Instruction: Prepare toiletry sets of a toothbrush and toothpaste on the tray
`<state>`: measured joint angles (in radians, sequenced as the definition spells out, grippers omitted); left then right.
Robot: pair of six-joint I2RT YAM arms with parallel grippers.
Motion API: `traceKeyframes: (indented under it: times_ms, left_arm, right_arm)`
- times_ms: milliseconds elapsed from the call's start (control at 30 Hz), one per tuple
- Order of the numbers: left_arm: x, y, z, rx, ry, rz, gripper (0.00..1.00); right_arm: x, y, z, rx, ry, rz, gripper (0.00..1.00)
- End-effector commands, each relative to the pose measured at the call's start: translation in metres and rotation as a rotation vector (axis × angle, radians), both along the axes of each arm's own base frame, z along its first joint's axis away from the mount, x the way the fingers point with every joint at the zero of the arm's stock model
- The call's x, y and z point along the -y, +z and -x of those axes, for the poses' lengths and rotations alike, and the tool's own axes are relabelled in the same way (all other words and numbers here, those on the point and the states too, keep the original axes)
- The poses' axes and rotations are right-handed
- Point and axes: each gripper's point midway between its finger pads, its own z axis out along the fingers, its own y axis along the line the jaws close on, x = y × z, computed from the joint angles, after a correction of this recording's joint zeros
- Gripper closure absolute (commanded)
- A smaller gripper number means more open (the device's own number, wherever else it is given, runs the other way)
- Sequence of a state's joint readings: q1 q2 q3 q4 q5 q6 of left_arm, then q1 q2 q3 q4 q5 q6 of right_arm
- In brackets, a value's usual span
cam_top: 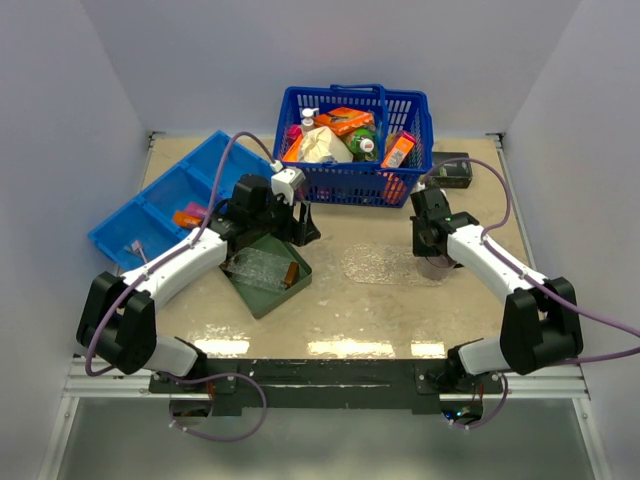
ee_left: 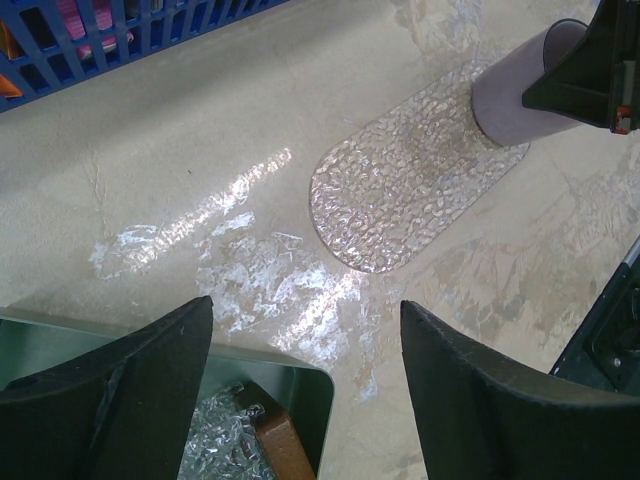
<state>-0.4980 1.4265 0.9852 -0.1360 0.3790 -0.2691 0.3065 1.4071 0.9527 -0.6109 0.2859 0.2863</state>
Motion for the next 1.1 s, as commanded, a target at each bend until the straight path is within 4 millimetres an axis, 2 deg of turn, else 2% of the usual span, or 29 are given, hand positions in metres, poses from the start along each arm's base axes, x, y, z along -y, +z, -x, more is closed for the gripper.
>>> traceKeyframes:
  times_ms: [0,300,1067]
  left_arm:
    - [0.0007,0.0175,-0.0040,0.061,-0.008,0.027,0.20]
    - [0.0003,0.0182,-0.0040,0.063,-0.008,0.025,0.17]
    - [-0.0033,0.0237,-0.0060,0.091,0.010,0.020,0.15]
  right_arm:
    - [-0.0021,0.0112,-0.0146,0.052,0.007,-0.007,0.93]
    - [-0.0021,0.0121,-0.0146,0.055,0.008,-0.007,0.84]
    - [-0.0025,0.0193,-0.0134,0.075,0.010,-0.015,0.50]
